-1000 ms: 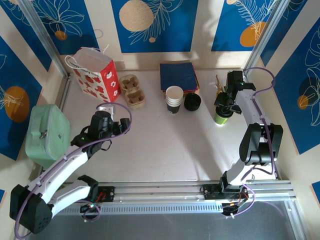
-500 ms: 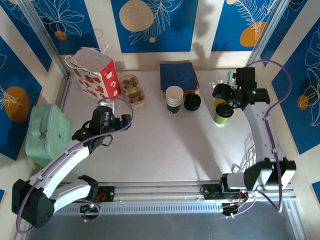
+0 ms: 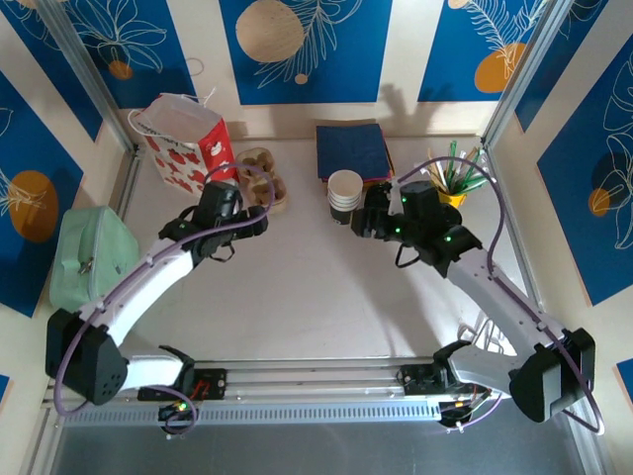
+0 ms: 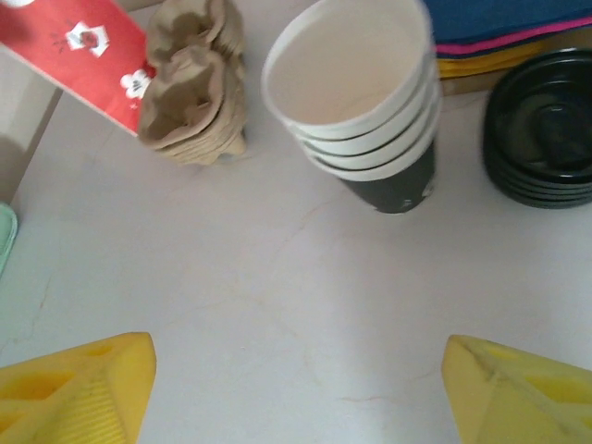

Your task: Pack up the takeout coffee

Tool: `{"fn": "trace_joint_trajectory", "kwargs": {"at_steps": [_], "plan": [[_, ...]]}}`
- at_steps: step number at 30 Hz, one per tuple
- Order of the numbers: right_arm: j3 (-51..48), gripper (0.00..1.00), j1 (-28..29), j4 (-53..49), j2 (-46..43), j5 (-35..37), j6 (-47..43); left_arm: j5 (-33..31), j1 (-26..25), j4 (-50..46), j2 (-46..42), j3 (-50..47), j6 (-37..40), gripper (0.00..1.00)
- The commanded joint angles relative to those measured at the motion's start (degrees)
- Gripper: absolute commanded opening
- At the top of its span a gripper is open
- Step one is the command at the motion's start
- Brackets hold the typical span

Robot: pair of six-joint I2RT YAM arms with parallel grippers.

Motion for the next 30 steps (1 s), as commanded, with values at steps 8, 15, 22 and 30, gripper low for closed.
{"fn": "trace_joint_trajectory", "kwargs": {"at_steps": [8, 15, 22, 30], "plan": [[-11.2, 0.81, 11.2, 26.7, 0.9, 6.3, -2.5, -2.4, 2.0, -6.9, 12.8, 12.7, -5.4, 0.77], [-13.4, 0.81, 16.7, 31.1, 5.1, 9.5, -6.5, -1.1, 4.0, -6.4, 21.1, 18.8, -6.5, 0.65], [-13.1, 0.81, 18.0, 32.4, 7.5, 10.1, -7.5, -1.9, 6.1, -5.0, 27.4, 22.4, -6.9, 0.51], [-12.6, 0.81, 18.0, 32.3, 9.1, 10.6, -7.7, -1.2, 7.4, -3.3, 32.2, 24.6, -7.2, 0.49]]}}
